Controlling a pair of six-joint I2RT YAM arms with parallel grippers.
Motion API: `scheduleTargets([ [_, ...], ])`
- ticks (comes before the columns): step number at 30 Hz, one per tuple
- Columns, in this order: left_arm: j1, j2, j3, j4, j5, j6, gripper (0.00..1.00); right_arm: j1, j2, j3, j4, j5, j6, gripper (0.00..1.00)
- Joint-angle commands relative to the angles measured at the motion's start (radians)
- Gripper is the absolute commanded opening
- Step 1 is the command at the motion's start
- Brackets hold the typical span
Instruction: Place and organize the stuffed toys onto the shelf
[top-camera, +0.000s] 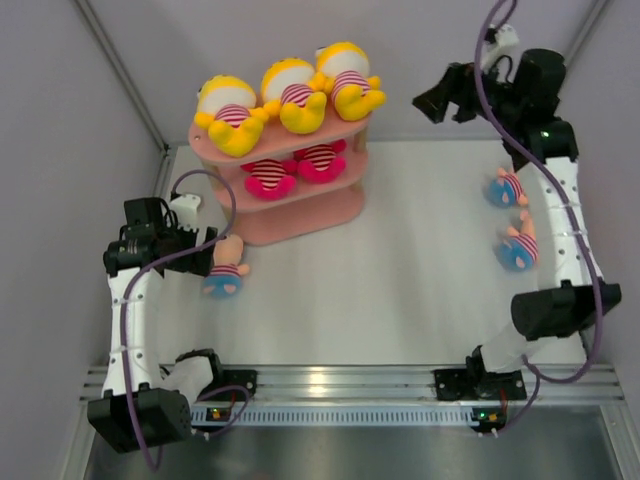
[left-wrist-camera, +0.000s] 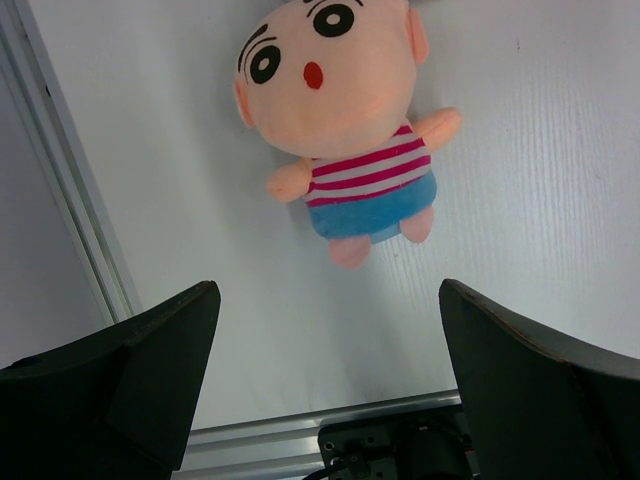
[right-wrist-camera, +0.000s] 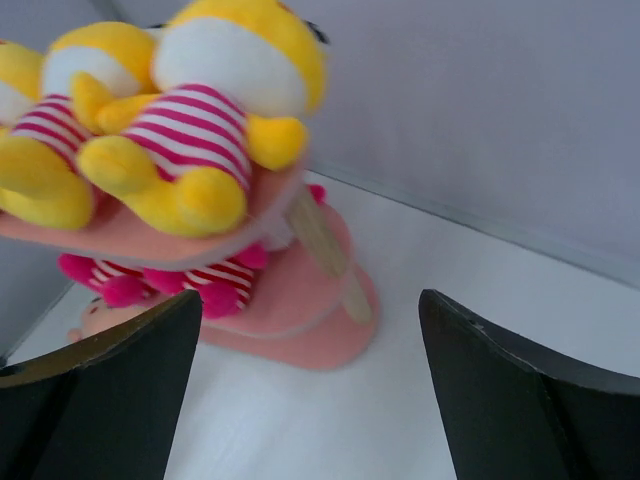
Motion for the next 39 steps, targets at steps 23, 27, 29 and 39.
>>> scheduleTargets([
  [23, 0.002, -0.018, -0.056, 0.003, -0.034, 0.038, 0.97, -0.519, -0.412, -1.098, 0.316, 0.727, 0.213, 0.87],
  [27, 0.002, -0.007, -0.066, 0.005, -0.05, 0.044, 0.97, -0.53, -0.406, -1.136, 0.291, 0.841, 0.263, 0.87],
  [29, 0.002, 0.005, -0.062, 0.005, -0.047, 0.044, 0.97, -0.53, -0.441, -1.208, 0.314, 0.92, 0.279, 0.89],
  [39, 0.002, 0.027, -0.034, 0.003, -0.023, 0.041, 0.96, -0.539, -0.405, -1.377, 0.404, 0.987, 0.397, 0.95],
])
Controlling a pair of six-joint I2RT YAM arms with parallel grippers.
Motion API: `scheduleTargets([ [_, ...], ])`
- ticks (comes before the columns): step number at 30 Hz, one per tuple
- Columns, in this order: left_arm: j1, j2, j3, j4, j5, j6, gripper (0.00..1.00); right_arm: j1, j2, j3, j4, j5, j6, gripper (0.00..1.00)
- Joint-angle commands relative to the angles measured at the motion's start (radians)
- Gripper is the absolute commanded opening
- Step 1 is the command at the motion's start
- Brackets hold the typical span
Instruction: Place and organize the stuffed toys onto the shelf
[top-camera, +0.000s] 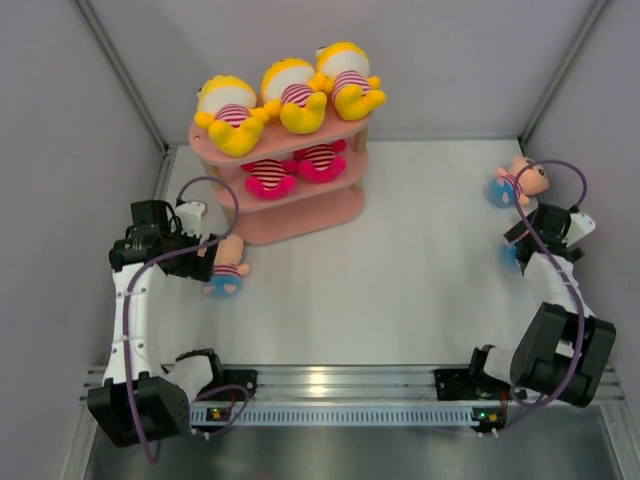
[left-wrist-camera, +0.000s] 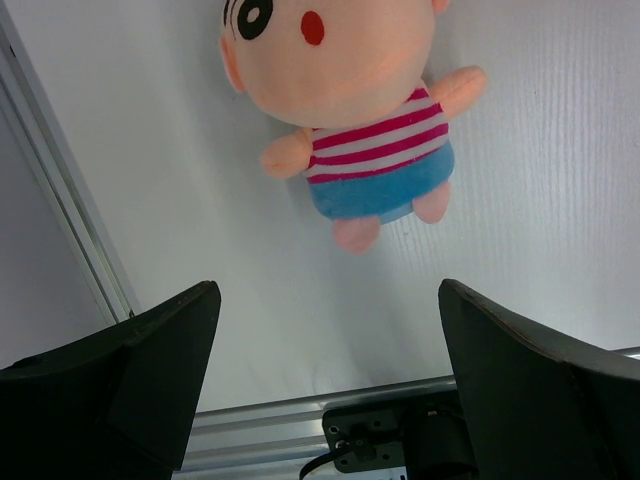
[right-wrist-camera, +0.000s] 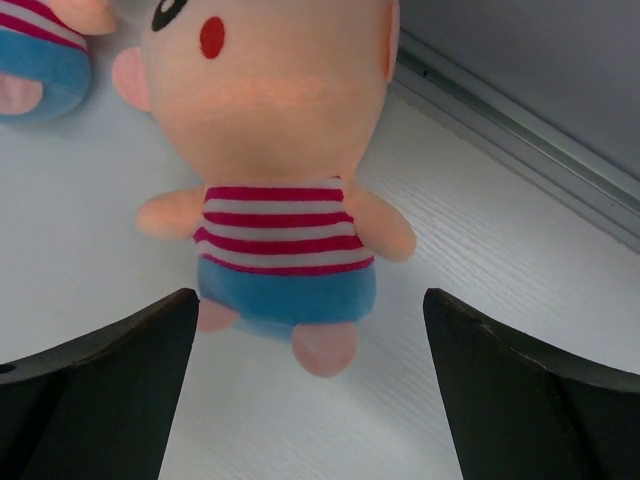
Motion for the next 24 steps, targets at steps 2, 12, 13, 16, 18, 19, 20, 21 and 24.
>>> scheduleTargets([
  [2, 0.001, -0.006, 0.023, 0.004, 0.022, 0.016, 0.96, -0.027, 0.138, 0.024, 0.114, -0.036, 0.026, 0.92],
  [12, 0.0, 0.011, 0.038, 0.004, 0.028, 0.018, 0.96, -0.033, 0.269, 0.079, 0.183, -0.134, -0.05, 0.3],
  [13, 0.0, 0.015, 0.046, 0.004, 0.03, 0.015, 0.96, -0.034, 0.269, 0.081, 0.183, -0.145, -0.052, 0.2],
  [16, -0.001, 0.026, 0.081, 0.004, 0.031, 0.01, 0.96, -0.037, 0.239, 0.069, 0.18, -0.177, -0.054, 0.0],
  [18, 0.0, 0.02, 0.087, 0.004, 0.042, 0.007, 0.96, -0.036, 0.183, 0.044, 0.183, -0.21, -0.054, 0.0],
  [19, -0.001, 0.014, 0.087, 0.003, 0.05, 0.004, 0.96, -0.034, 0.16, 0.035, 0.18, -0.226, -0.057, 0.0],
  [20, 0.0, 0.015, 0.081, 0.004, 0.06, 0.001, 0.96, -0.033, 0.118, 0.033, 0.167, -0.246, -0.069, 0.0],
  [21, 0.0, 0.015, 0.074, 0.004, 0.068, 0.002, 0.96, -0.015, 0.093, 0.035, 0.15, -0.246, -0.079, 0.0],
  [24, 0.0, 0.021, 0.06, 0.004, 0.088, 0.001, 0.96, 0.063, -0.022, 0.039, 0.066, -0.225, -0.127, 0.0],
])
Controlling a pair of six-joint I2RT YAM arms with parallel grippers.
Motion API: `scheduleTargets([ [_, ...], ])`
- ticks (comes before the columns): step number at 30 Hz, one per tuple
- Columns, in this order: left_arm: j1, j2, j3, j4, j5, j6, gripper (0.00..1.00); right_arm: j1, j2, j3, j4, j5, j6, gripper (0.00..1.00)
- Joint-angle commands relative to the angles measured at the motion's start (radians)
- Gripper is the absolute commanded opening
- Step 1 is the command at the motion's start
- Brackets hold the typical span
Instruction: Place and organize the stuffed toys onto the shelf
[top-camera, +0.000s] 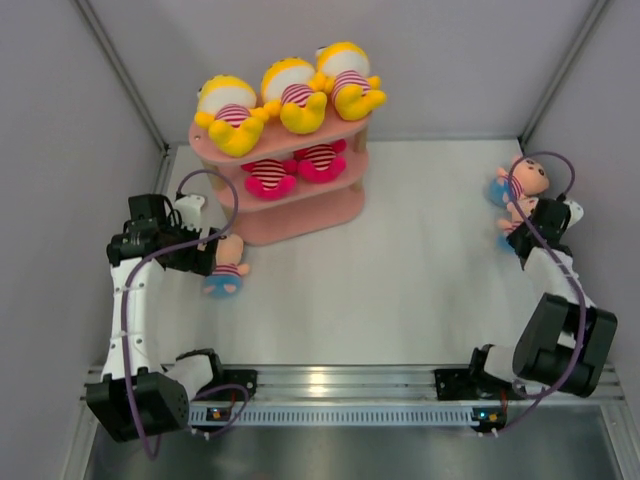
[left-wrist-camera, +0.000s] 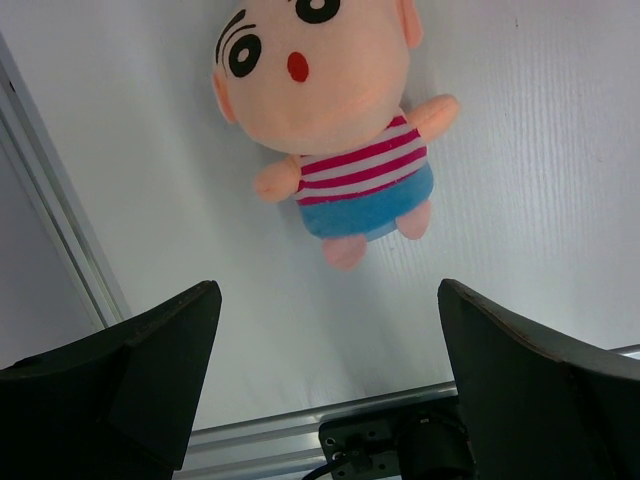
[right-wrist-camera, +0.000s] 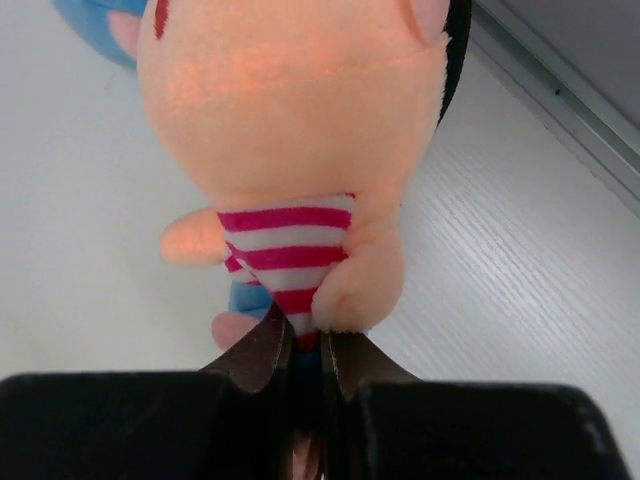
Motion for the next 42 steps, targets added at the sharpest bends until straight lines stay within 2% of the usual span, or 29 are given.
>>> scheduleTargets([
  [1, 0.0, -0.008, 0.009, 0.008, 0.037, 0.002, 0.96, 0.093, -0.163, 0.011, -0.068, -0.011, -0.065, 0.0],
  [5, 0.0, -0.012, 0.006, 0.008, 0.036, 0.005, 0.96, 0.282, -0.296, 0.031, -0.176, -0.003, -0.103, 0.0],
  [7, 0.0, -0.022, 0.005, 0.006, 0.039, 0.006, 0.96, 0.427, -0.324, 0.036, -0.197, -0.026, -0.114, 0.0],
  [11, 0.0, -0.039, 0.0, 0.008, 0.027, 0.003, 0.96, 0.662, -0.358, 0.005, -0.155, -0.108, -0.129, 0.0],
  [12, 0.0, -0.051, -0.003, 0.008, 0.024, 0.005, 0.96, 0.767, -0.352, -0.004, -0.136, -0.103, -0.128, 0.0],
  [15, 0.0, -0.068, -0.015, 0.008, 0.016, 0.01, 0.96, 0.941, -0.274, -0.01, -0.041, -0.117, -0.129, 0.0],
  [18, 0.0, -0.068, -0.025, 0.008, 0.016, 0.014, 0.96, 1.02, -0.108, 0.033, 0.043, -0.226, -0.111, 0.0],
  [21, 0.0, -0.068, -0.028, 0.006, 0.004, 0.019, 0.96, 1.055, -0.014, 0.068, 0.103, -0.293, -0.089, 0.0],
  [22, 0.0, -0.066, -0.026, 0.008, 0.004, 0.02, 0.96, 1.055, 0.01, 0.074, 0.19, -0.324, -0.079, 0.0],
  [24, 0.0, -0.065, -0.025, 0.008, 0.002, 0.025, 0.96, 1.055, 0.075, 0.096, 0.261, -0.384, -0.065, 0.0],
  [28, -0.001, -0.06, -0.022, 0.008, -0.001, 0.026, 0.96, 1.055, 0.187, 0.221, 0.214, -0.319, -0.127, 0.0],
  [34, -0.001, -0.052, -0.02, 0.008, -0.01, 0.026, 0.96, 1.035, 0.308, 0.332, 0.191, -0.284, -0.121, 0.0],
  [42, -0.001, -0.04, -0.012, 0.008, -0.025, 0.025, 0.96, 0.988, 0.4, 0.381, 0.278, -0.267, -0.092, 0.04],
])
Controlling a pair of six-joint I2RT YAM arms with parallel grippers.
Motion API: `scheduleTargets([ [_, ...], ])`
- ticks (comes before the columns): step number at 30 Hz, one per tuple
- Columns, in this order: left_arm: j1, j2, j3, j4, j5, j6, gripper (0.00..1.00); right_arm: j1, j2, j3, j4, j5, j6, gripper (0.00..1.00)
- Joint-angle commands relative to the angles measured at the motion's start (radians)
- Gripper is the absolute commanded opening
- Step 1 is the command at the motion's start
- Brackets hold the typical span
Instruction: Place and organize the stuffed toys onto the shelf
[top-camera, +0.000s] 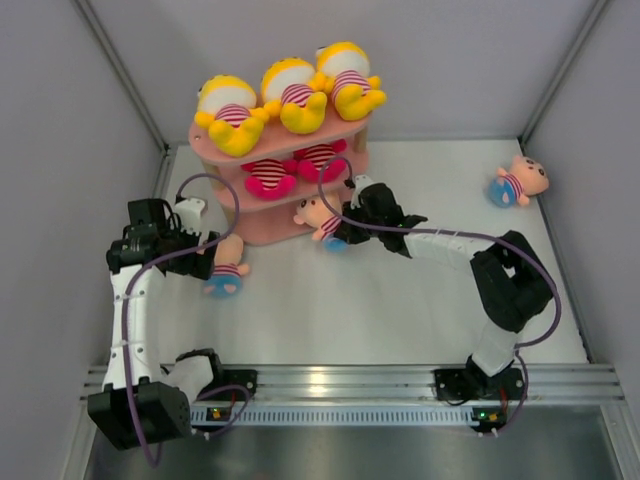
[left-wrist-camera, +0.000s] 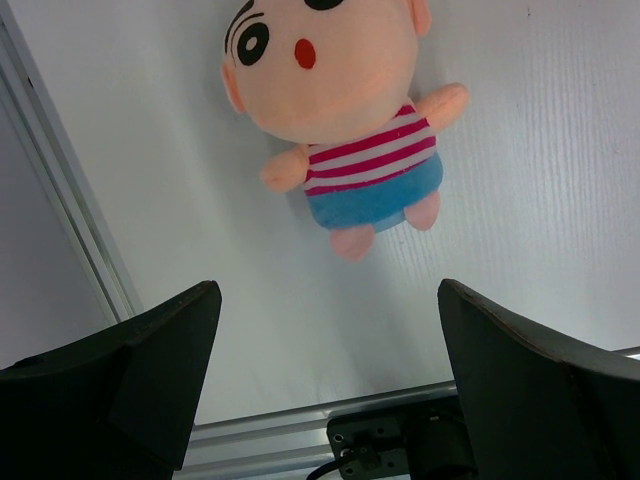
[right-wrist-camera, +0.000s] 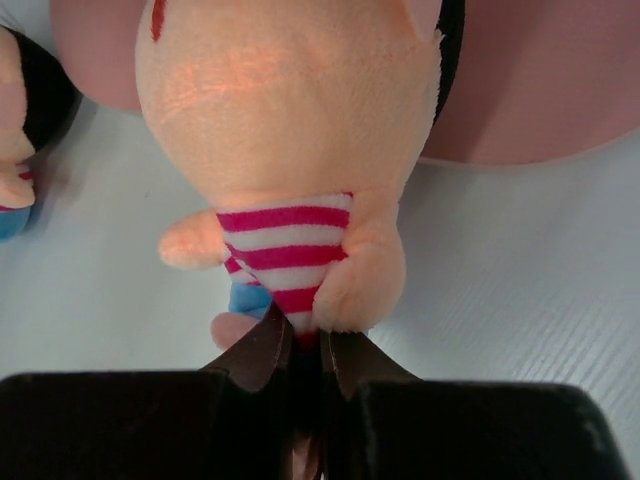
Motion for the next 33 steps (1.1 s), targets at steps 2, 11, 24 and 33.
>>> scheduleTargets([
  [2, -0.001, 0.005, 0.012, 0.007, -0.016, 0.007, 0.96, -0.063, 0.029, 0.026, 0.149, -0.003, 0.04, 0.06],
  [11, -0.001, 0.007, 0.001, 0.008, -0.032, 0.012, 0.96, -0.104, 0.113, 0.101, 0.14, 0.006, 0.004, 0.17],
  [24, 0.0, 0.011, -0.003, 0.008, -0.036, 0.01, 0.96, -0.155, 0.09, 0.075, 0.139, 0.003, 0.04, 0.69],
  [33, -0.001, 0.004, 0.0, 0.008, -0.046, 0.01, 0.96, -0.159, 0.054, 0.069, 0.13, -0.044, 0.023, 0.76],
])
